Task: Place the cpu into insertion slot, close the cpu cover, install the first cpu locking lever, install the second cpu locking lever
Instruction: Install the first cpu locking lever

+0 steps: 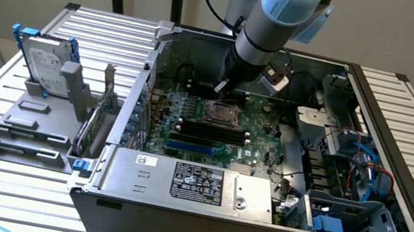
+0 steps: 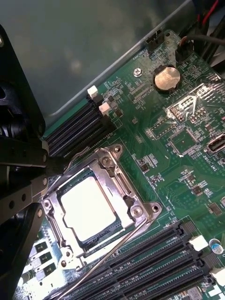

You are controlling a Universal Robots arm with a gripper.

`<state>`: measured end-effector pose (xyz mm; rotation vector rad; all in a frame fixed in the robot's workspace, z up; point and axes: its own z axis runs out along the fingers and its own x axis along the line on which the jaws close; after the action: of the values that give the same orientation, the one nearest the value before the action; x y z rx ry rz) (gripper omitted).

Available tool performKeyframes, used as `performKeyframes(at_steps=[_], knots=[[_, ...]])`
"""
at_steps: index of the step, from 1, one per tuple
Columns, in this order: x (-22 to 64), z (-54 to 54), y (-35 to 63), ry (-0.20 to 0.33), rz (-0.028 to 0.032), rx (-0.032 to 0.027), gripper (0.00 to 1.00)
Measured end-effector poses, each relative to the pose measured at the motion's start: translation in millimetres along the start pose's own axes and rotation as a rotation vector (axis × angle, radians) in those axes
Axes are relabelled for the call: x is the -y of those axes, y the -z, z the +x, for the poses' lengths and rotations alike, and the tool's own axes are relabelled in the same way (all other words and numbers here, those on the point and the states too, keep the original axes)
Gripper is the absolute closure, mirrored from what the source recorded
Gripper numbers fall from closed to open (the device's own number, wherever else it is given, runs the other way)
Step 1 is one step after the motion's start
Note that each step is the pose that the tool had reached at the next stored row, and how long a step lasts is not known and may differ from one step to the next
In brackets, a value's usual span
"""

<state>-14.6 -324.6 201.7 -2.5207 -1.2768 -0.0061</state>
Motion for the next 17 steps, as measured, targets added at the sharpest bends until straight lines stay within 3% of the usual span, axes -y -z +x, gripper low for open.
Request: performKeyframes(at_steps=[17], knots=[[-3.5, 1.0, -4.4, 0.007, 0.0011, 0.0021, 0.89]])
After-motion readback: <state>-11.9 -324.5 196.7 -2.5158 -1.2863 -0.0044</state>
